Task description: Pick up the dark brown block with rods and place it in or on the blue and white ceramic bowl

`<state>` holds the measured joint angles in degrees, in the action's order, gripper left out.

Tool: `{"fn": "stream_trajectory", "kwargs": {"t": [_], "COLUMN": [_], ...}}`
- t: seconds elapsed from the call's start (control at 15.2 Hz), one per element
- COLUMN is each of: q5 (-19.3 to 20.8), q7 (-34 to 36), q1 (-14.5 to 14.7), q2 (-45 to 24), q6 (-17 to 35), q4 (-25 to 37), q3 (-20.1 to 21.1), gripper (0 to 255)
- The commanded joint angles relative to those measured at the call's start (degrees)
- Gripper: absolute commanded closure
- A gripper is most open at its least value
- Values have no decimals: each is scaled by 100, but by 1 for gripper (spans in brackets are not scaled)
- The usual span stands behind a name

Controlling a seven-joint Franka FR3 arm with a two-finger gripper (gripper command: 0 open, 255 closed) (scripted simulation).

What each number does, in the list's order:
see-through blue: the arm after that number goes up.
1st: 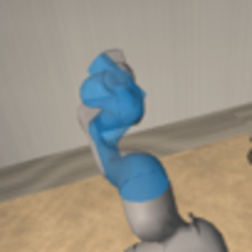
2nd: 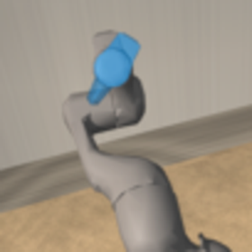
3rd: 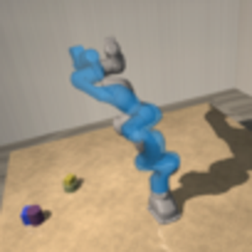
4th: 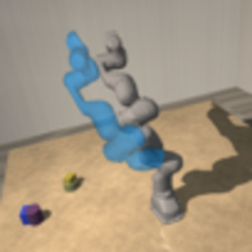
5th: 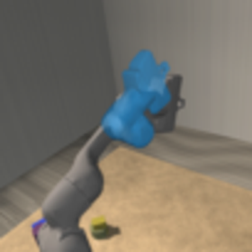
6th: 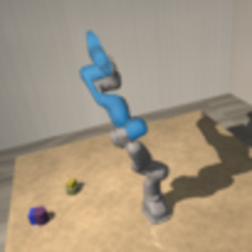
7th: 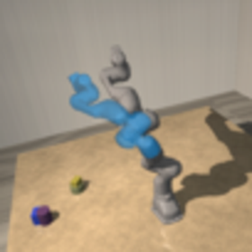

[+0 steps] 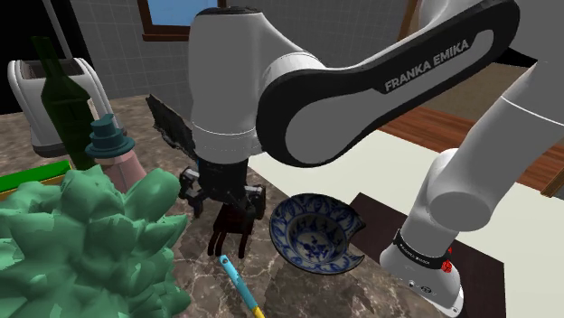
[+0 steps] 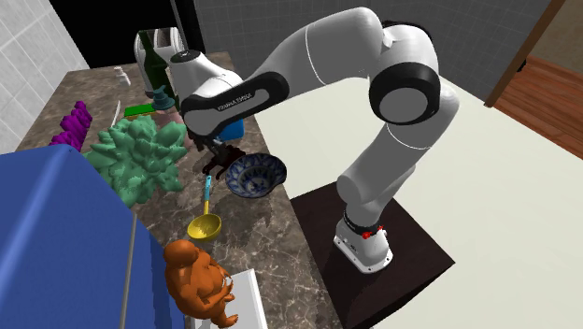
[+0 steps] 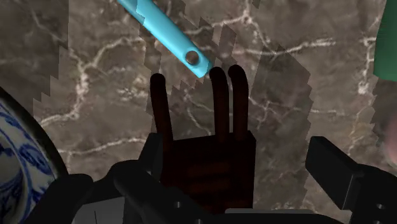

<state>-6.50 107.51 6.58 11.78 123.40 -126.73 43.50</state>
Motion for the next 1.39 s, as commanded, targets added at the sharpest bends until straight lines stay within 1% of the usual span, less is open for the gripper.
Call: {"fn": "stream_trajectory", "kwargs": {"t": [0.0, 0.4, 0.86, 0.92, 1.32], "q5": [107, 358, 360, 355, 329], "q7": [375, 563, 564, 570, 514], "q1": [-21, -76, -71, -65, -73], "q2": [-148, -463, -464, -457, -433], "q6": [204, 645, 645, 648, 712], "q4": [-78, -280, -279, -287, -370], "q3": [151, 261, 256, 260, 232], "gripper": [0, 0, 0, 255, 255]}}
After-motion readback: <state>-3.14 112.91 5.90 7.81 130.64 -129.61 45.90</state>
